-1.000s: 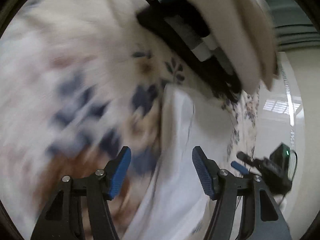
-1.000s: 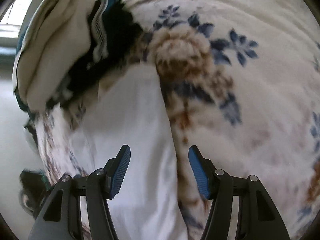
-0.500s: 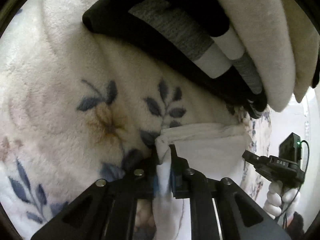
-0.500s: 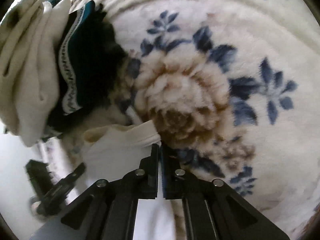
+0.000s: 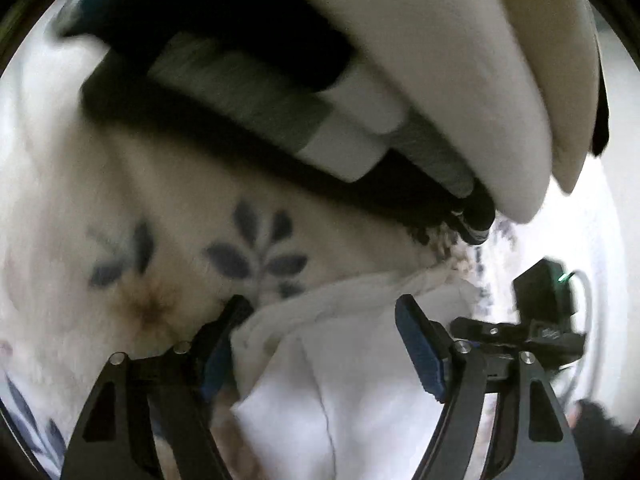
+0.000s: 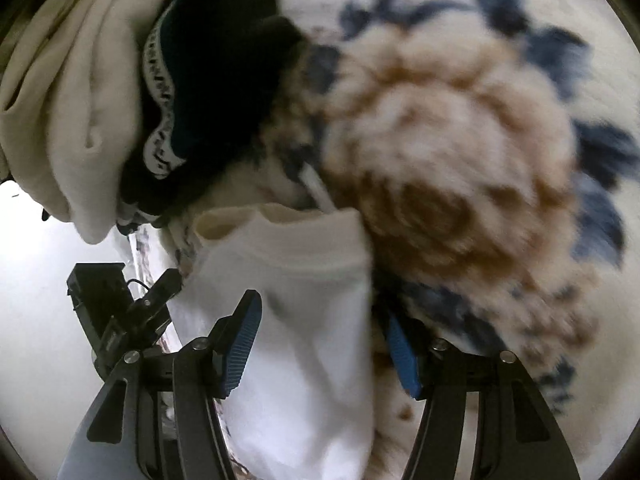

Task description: Fold small clothes

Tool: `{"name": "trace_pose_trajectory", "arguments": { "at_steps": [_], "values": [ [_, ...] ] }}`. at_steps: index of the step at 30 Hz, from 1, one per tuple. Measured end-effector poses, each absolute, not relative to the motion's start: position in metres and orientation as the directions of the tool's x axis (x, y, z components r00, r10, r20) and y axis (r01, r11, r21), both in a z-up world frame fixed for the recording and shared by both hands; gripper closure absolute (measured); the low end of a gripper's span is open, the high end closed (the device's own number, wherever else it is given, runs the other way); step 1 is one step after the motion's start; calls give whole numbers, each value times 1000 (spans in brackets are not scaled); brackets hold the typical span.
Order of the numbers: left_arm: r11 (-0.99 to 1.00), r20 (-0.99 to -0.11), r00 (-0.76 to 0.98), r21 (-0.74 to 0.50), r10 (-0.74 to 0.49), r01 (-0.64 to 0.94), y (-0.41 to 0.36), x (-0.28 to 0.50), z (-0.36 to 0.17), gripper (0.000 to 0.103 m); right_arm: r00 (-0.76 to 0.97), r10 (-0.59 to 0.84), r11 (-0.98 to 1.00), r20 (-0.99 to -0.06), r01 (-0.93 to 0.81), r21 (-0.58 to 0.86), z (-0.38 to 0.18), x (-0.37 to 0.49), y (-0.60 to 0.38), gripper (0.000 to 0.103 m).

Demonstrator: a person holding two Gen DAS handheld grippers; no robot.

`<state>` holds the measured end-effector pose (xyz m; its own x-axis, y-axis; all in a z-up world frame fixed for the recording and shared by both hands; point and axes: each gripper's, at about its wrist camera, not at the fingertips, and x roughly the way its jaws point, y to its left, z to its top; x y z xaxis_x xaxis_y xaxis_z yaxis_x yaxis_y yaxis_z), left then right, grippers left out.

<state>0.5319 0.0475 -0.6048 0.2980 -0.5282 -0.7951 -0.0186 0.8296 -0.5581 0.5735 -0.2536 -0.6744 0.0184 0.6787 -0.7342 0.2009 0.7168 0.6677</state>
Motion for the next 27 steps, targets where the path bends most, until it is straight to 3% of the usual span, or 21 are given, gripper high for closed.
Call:
{"name": "trace_pose_trajectory", "arguments": {
  "at_steps": [1,2,3,5,8,18,23,25,27],
  "values": [
    [858,-817,303,-514,-490,1,48,530,-602,59,17,677,719,-736,197,666,-674,573,-252,49],
    [879,-837,304,-476,-456,7,50,530,-603,85,13,670,727,-742,190,660,-674,575,-248,68],
    [876,-834,300,-482,-462,8,53,530,-605,93,7,657,741,-754,178,647,-673,577,-243,76],
    [847,-808,310,-531,-501,-17,62,529,-605,94,9,646,752,-763,160,639,-671,579,-236,90],
    [824,-785,323,-565,-528,-27,69,525,-596,95,32,637,762,-770,122,635,-660,578,-228,98],
    [770,-701,374,-635,-607,60,77,484,-522,96,125,673,731,-729,39,681,-597,535,-225,100],
    [744,-678,354,-663,-645,87,94,422,-489,95,150,698,708,-700,-3,706,-554,471,-226,100],
    [732,-681,317,-677,-660,69,94,397,-488,92,144,702,705,-697,1,710,-547,441,-233,97],
    [725,-696,263,-688,-668,23,101,369,-493,72,97,699,710,-708,19,704,-548,404,-237,94]
  ]
}}
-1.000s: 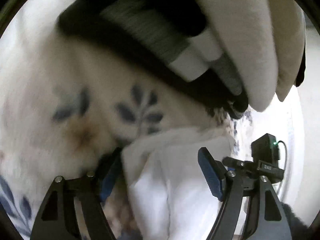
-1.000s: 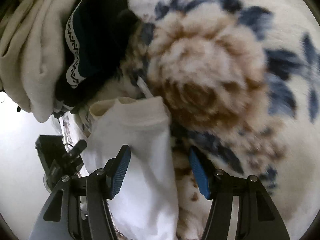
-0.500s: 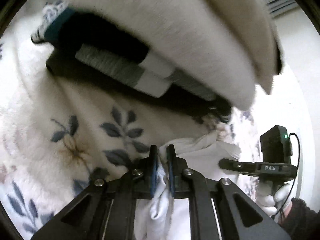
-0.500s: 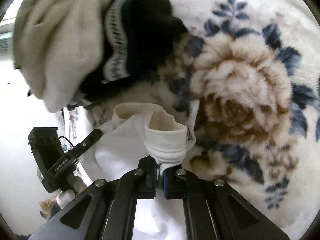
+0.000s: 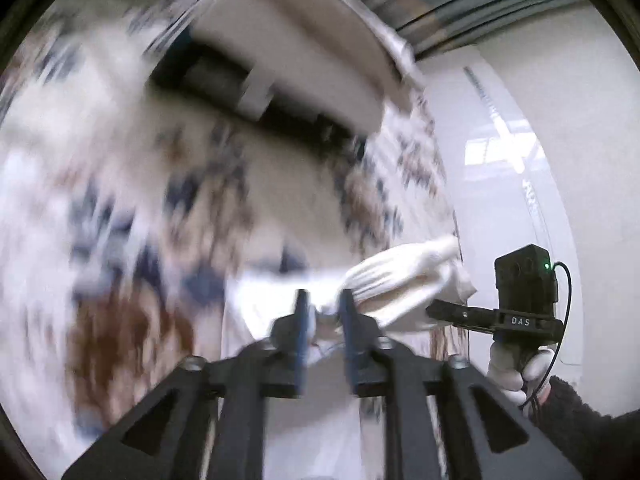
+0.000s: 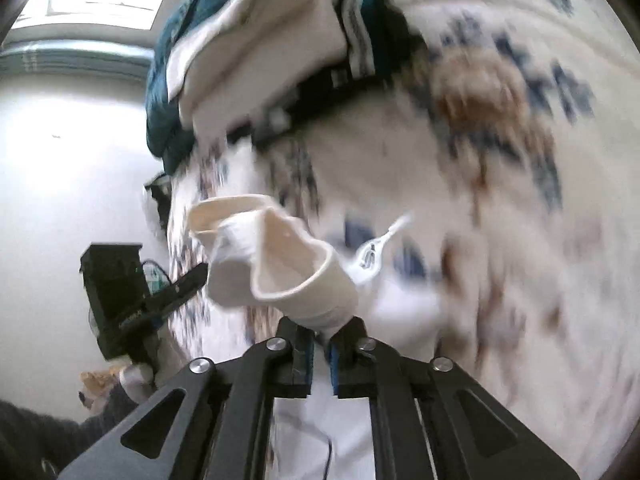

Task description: Fold small clothes

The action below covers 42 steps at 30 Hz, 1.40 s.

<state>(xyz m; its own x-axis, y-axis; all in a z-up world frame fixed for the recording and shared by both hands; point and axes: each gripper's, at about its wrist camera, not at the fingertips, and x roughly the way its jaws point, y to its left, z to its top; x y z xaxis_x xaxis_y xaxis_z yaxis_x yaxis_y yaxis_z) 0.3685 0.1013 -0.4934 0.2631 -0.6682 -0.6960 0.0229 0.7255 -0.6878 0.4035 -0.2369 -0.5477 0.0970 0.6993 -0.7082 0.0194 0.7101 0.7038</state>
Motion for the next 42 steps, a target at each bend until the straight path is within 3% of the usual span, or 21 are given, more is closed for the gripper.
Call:
{"name": "trace_pose_trajectory", "arguments": {
  "at_steps": [1,2,5,10,20,21,22,23,24,26,31,35,37,39,41,42],
  "values": [
    [722,-701,244,-692,-670,-4,103,353,-498,61,70,696,714,-714,34,699,-552,383,-238,87],
    [725,-712,223,-688,-666,-30,109,334,-504,39,41,700,712,-713,45,701,-554,363,-249,75],
    [718,-727,175,-685,-664,-121,113,292,-522,35,-36,682,730,-730,95,677,-564,310,-257,45],
    [730,-760,156,-650,-631,-212,141,256,-531,35,-6,659,727,-752,261,634,-579,255,-286,43],
    [655,-734,180,-670,-655,-350,119,330,-597,38,147,737,477,-660,577,662,-653,265,-284,43],
    [665,-745,179,-659,-643,-352,117,330,-597,53,146,744,468,-652,583,664,-658,268,-280,43],
    [696,-769,189,-635,-611,-334,111,332,-592,68,143,741,470,-656,587,659,-660,271,-275,50],
    [719,-783,190,-620,-592,-312,107,332,-587,96,139,718,499,-682,580,644,-658,273,-270,72],
    [742,-795,192,-606,-575,-288,102,331,-580,96,134,695,533,-707,564,631,-653,274,-267,82],
    [760,-804,217,-594,-553,-263,98,324,-563,97,138,650,594,-747,520,614,-639,276,-259,92],
    [771,-809,213,-587,-547,-248,94,303,-541,96,151,604,649,-782,477,593,-612,275,-262,93],
    [805,-844,126,-536,-522,-255,89,296,-563,92,54,560,725,-827,450,521,-619,269,-266,93],
    [817,-854,91,-518,-513,-256,92,290,-568,83,-34,534,771,-845,429,470,-628,269,-263,86],
    [833,-867,91,-497,-490,-243,97,284,-562,63,-83,487,819,-869,390,421,-627,271,-261,76],
    [848,-874,127,-486,-470,-212,101,279,-548,45,-76,419,865,-905,334,373,-615,275,-262,59],
    [859,-877,155,-478,-455,-185,100,279,-538,45,-50,375,888,-926,304,344,-605,277,-263,58]
  ]
}}
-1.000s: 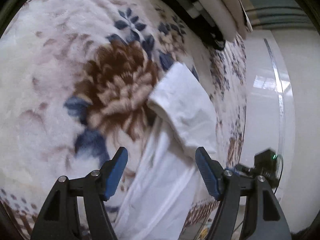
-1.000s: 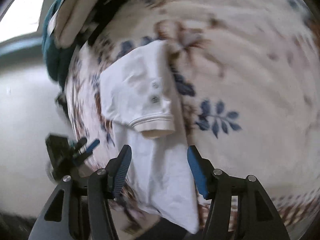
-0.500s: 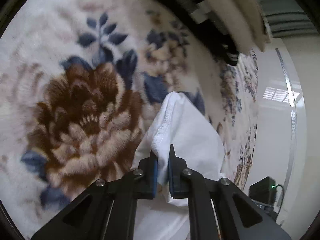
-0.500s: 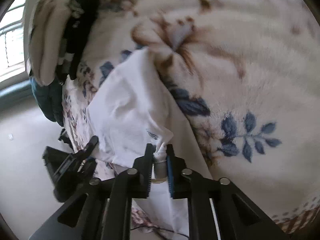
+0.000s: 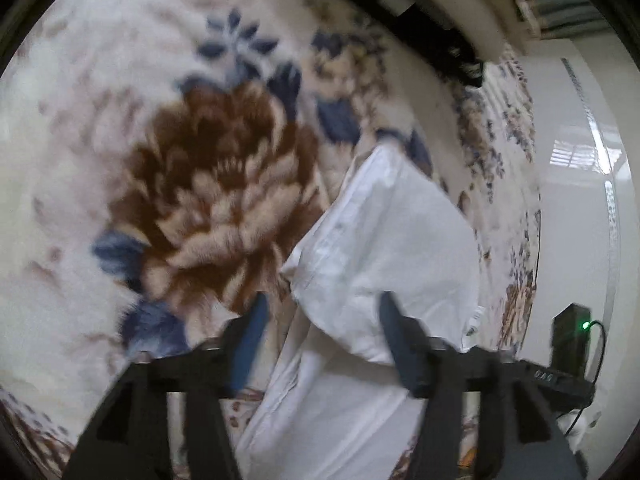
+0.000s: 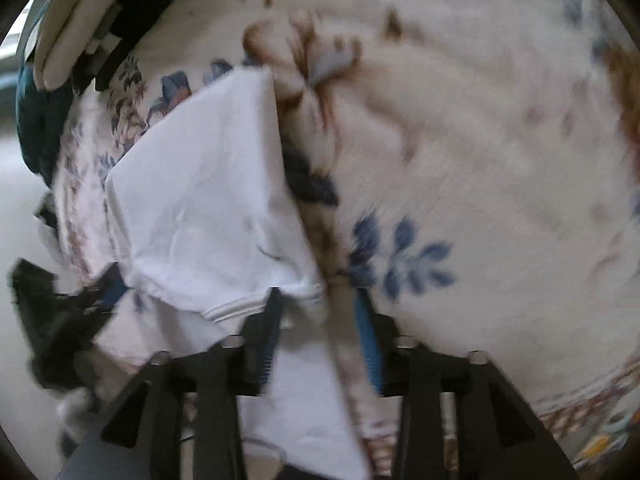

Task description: Fold small clothes

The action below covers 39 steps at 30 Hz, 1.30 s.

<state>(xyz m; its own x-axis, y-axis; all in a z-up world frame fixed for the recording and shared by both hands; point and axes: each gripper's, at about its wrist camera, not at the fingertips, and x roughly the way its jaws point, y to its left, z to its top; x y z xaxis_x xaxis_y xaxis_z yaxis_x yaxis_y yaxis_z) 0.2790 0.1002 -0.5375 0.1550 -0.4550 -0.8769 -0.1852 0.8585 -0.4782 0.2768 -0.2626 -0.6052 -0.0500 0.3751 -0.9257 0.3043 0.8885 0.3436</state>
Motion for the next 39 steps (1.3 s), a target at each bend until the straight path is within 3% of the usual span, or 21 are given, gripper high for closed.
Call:
{"name": "trace_pose_trajectory", "arguments": {
  "at_steps": [3,8,13,16,25,27,31,39],
  "values": [
    [861,-857,208,-498,-471,-101,91,285,-522,45,62,342,901,-938,264,346,-577,285,-261,58],
    [887,-874,179,-462,-452,-19,58,296,-537,45,116,494,824,-862,254,506,-583,299,-240,58],
    [933,-929,84,-361,-360,10,41,286,-575,45,13,376,893,-926,260,366,-619,297,-225,58],
    [928,-925,75,-373,-373,15,44,283,-577,45,-12,317,922,-948,239,305,-623,298,-220,58],
    [860,-855,141,-508,-499,-38,96,236,-506,45,6,397,880,-918,280,383,-579,257,-236,55],
    [852,-851,134,-520,-508,-68,108,215,-500,36,-9,417,873,-909,280,399,-572,233,-242,53],
    [812,-832,71,-553,-550,-187,129,152,-511,34,-75,444,871,-893,270,411,-572,179,-239,53],
    [833,-850,-107,-469,-516,-294,131,61,-578,34,-235,498,848,-835,336,411,-626,66,-243,53]
  ]
}}
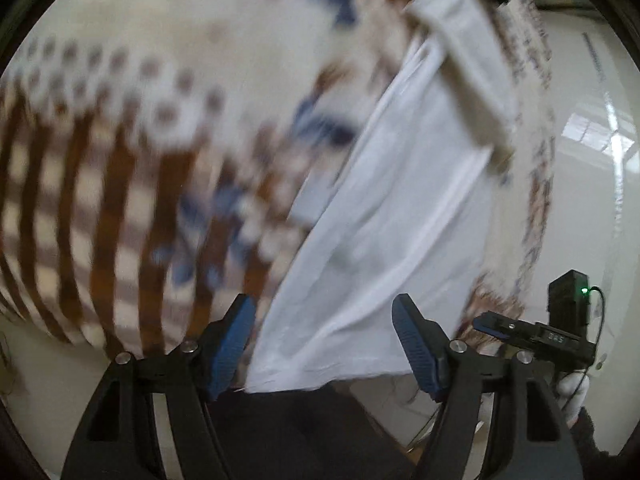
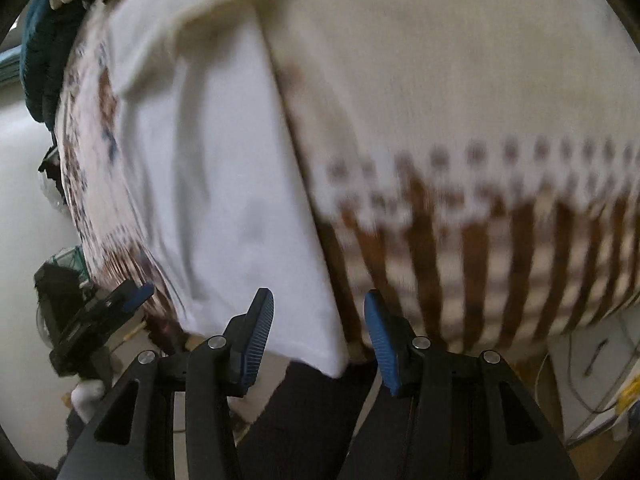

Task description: Fold small clothes

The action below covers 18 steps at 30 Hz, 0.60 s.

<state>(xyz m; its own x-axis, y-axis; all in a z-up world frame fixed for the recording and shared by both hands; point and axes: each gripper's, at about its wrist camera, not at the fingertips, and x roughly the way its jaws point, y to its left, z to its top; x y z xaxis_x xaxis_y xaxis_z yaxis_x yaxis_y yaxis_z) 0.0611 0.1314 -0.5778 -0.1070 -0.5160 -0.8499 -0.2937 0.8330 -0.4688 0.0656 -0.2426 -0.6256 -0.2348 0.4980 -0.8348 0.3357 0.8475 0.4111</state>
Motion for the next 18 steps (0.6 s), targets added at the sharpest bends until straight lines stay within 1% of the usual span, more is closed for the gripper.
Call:
{"name": "trace_pose_trajectory", "arguments": {
  "at_steps": [5,10,11,12,13,14,15,16,17,18],
  "values": [
    [810,-816,-150,-498,-559,-309,118,49,-609,34,-284,530,830,-799,369,419,-658,27,-238,53],
    [811,-821,-119,-510,-558,-288,104,47,-606,35,-304,597,785,-743,412,462,-686,14,-222,53],
    [813,-824,-110,-511,-555,-278,100,47,-603,38,-302,610,774,-732,423,471,-689,14,-220,53],
    [818,-827,-110,-510,-551,-266,96,46,-600,57,-296,624,763,-723,433,481,-692,11,-218,53],
    [818,-824,-115,-514,-554,-257,89,46,-598,71,-292,635,753,-715,440,489,-693,11,-215,53],
    [822,-826,-119,-513,-551,-248,83,45,-596,93,-284,648,742,-707,445,501,-693,9,-214,59],
    [823,-826,-119,-512,-550,-246,79,46,-596,93,-267,665,726,-697,449,520,-691,7,-213,66],
    [814,-821,-106,-523,-561,-253,78,45,-591,93,-263,674,719,-690,449,531,-689,5,-211,79],
    [796,-808,-94,-540,-581,-275,78,44,-589,95,-261,677,717,-688,444,537,-687,4,-208,90],
    [771,-790,-85,-560,-607,-302,80,42,-590,95,-244,680,714,-692,438,547,-682,2,-206,92]
  ]
}}
